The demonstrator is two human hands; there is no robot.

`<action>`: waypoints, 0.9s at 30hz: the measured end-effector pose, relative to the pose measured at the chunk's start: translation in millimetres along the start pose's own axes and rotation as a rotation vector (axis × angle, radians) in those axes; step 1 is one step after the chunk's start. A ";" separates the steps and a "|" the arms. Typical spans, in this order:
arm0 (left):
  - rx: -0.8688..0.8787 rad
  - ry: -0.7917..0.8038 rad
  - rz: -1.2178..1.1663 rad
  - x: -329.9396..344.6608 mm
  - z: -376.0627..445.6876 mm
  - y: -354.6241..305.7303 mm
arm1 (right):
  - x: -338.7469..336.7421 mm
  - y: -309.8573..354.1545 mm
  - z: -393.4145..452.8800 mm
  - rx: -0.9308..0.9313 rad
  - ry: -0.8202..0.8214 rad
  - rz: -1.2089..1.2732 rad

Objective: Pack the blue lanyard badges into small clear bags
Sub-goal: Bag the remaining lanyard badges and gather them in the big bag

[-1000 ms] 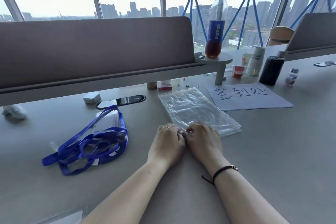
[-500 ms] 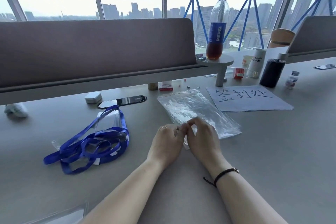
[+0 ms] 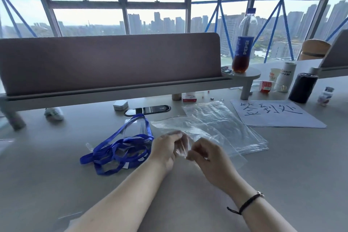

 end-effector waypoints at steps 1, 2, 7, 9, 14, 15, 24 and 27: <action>-0.002 -0.002 -0.035 -4.0 -3.0 -7.0 | -0.2 1.2 -1.6 0.015 0.034 0.014; 0.000 -0.008 -0.066 -8.7 -5.0 -15.9 | -0.2 2.9 -3.3 0.023 0.066 0.027; 0.089 -0.063 -0.106 -46.2 -22.0 -76.2 | 8.2 10.8 -9.7 0.005 0.130 0.036; 0.109 -0.074 -0.070 -67.4 -40.0 -95.4 | 14.2 14.1 -10.7 -0.019 0.144 -0.019; 0.089 -0.003 0.130 -134.8 -91.6 -128.3 | 28.0 28.6 -8.4 -0.084 0.193 -0.241; 0.054 0.023 0.162 -149.3 -101.7 -131.4 | 30.8 33.0 -6.8 -0.109 0.202 -0.307; -0.093 0.057 0.267 -207.6 -157.1 -122.9 | 85.0 108.8 1.2 -0.220 -0.082 -0.630; -0.043 -0.002 0.215 -212.7 -155.4 -117.6 | 112.6 149.0 -6.9 -0.267 -0.038 -0.479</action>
Point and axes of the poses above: each hand's wrist, its own z-axis towards the middle knuckle, its own x-axis out of the palm, y = z × x, the point moved 1 cm from there along z, towards the middle knuckle, and after that the axes turned 13 degrees about -z, right-handed, at the moved point
